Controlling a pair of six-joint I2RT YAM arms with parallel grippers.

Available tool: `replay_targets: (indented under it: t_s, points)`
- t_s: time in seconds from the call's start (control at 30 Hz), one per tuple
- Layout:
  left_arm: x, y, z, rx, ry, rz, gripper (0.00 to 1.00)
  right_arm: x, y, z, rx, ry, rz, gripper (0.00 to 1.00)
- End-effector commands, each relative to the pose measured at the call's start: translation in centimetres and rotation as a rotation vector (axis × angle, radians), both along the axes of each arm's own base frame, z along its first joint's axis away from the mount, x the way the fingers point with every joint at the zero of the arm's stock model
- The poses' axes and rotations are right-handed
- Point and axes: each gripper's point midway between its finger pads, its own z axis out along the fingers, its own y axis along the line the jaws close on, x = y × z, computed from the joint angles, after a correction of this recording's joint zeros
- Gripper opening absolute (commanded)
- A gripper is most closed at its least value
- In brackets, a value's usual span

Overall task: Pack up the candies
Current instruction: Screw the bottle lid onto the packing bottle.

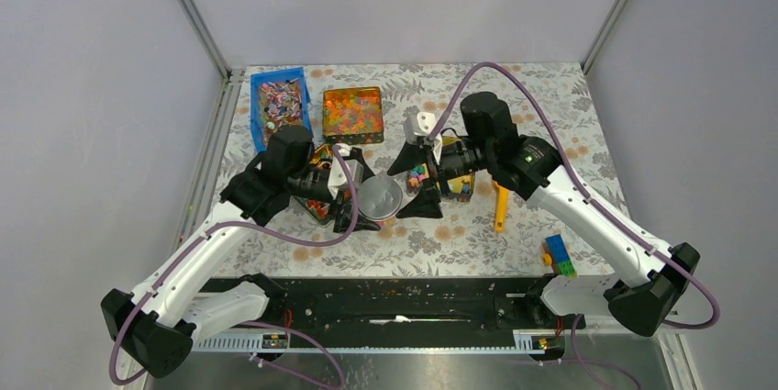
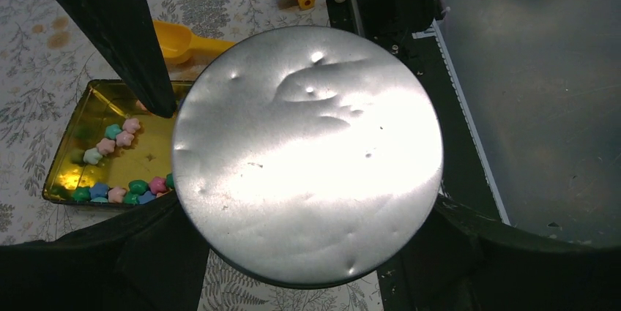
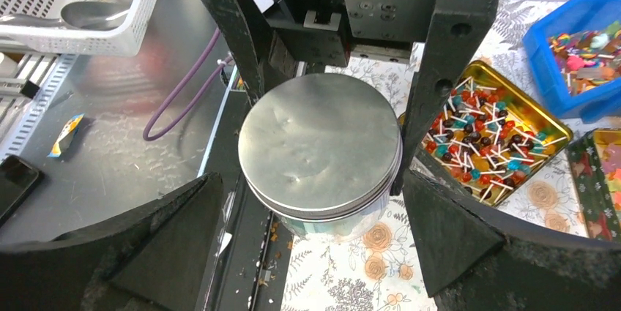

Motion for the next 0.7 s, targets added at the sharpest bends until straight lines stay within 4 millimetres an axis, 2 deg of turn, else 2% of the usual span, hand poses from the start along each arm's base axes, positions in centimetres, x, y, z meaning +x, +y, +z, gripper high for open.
replay_targets:
  t_s: [0.0, 0.47, 0.67]
  points:
    - [-1.4, -0.3, 4.1, -0.104, -0.103, -0.085, 0.45, -1.0, 0.0, 0.6, 0.011, -0.047, 0.068, 1.00]
    - [-1.9, -0.7, 4.5, -0.106, -0.087, -0.101, 0.45, 0.1, 2.4, -0.8, 0.005, -0.065, -0.012, 0.98]
    - [-1.7, -0.9, 4.5, -0.102, -0.078, -0.100, 0.44, 0.3, 2.7, -1.2, 0.000, -0.066, -0.036, 0.90]
